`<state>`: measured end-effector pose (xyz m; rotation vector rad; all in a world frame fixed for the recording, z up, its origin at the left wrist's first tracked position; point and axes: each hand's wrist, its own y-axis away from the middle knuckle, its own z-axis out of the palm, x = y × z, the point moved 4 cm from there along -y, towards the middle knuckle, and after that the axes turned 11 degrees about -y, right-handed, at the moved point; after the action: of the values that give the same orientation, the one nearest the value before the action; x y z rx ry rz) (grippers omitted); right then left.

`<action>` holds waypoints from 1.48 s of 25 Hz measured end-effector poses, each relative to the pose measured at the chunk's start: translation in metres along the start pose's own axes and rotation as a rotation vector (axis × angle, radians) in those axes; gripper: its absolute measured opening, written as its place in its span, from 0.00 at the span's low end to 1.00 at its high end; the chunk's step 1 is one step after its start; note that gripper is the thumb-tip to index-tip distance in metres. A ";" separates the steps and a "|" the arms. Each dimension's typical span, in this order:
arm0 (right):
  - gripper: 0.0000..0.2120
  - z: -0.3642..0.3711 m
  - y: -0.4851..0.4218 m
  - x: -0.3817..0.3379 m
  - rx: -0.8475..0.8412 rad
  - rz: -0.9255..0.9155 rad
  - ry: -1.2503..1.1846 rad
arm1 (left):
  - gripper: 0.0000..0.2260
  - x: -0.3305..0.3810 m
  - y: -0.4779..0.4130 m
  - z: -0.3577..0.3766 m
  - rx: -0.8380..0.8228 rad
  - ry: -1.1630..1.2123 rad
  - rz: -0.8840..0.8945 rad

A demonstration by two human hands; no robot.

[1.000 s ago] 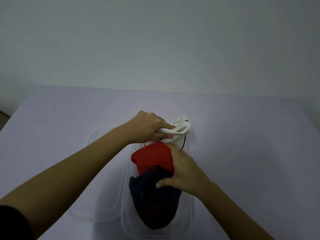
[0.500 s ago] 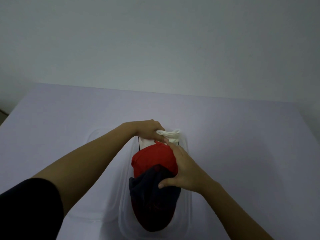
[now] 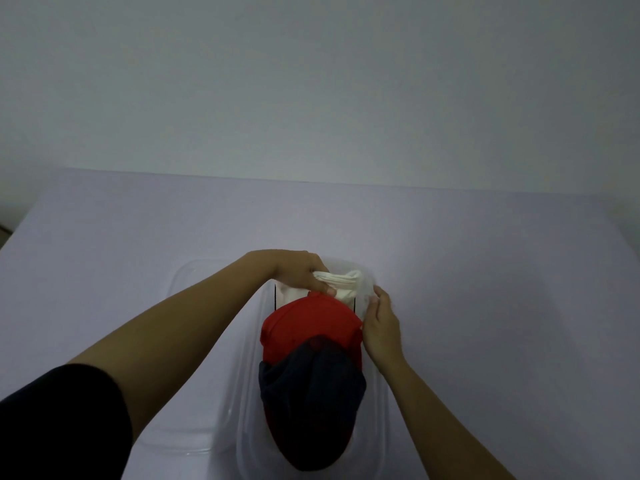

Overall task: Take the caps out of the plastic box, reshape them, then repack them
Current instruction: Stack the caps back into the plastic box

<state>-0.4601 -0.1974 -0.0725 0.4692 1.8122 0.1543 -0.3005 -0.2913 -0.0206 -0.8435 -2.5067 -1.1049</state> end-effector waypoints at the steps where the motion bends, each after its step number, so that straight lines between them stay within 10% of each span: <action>1: 0.20 0.001 -0.002 0.001 0.008 0.005 0.003 | 0.13 -0.002 -0.003 0.004 -0.017 -0.010 -0.006; 6: 0.20 -0.002 -0.007 0.001 -0.028 -0.071 0.039 | 0.20 -0.014 -0.010 0.014 0.087 -0.066 -0.057; 13: 0.19 -0.011 -0.031 -0.047 -0.276 -0.713 0.477 | 0.18 -0.036 0.038 -0.012 0.191 -0.086 -0.140; 16: 0.18 0.002 -0.045 -0.054 -0.441 -0.629 0.865 | 0.14 -0.040 0.040 0.001 0.172 -0.260 -0.144; 20: 0.14 0.005 -0.055 -0.070 -0.262 -0.697 1.164 | 0.11 -0.042 0.031 0.005 0.305 -0.347 -0.212; 26: 0.03 0.017 -0.050 -0.066 -0.124 -0.826 1.006 | 0.14 -0.042 0.031 0.013 0.442 -0.409 -0.388; 31: 0.23 -0.017 -0.016 -0.055 -0.266 -0.672 0.553 | 0.14 -0.032 0.087 0.025 0.617 0.060 -0.161; 37: 0.33 0.001 -0.001 -0.038 -0.243 -0.538 0.964 | 0.15 -0.028 0.069 0.070 0.461 -0.375 -0.405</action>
<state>-0.4511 -0.2130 -0.0389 -0.3571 2.7393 0.2464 -0.2374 -0.2138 -0.0404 -0.4525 -3.1609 -0.4370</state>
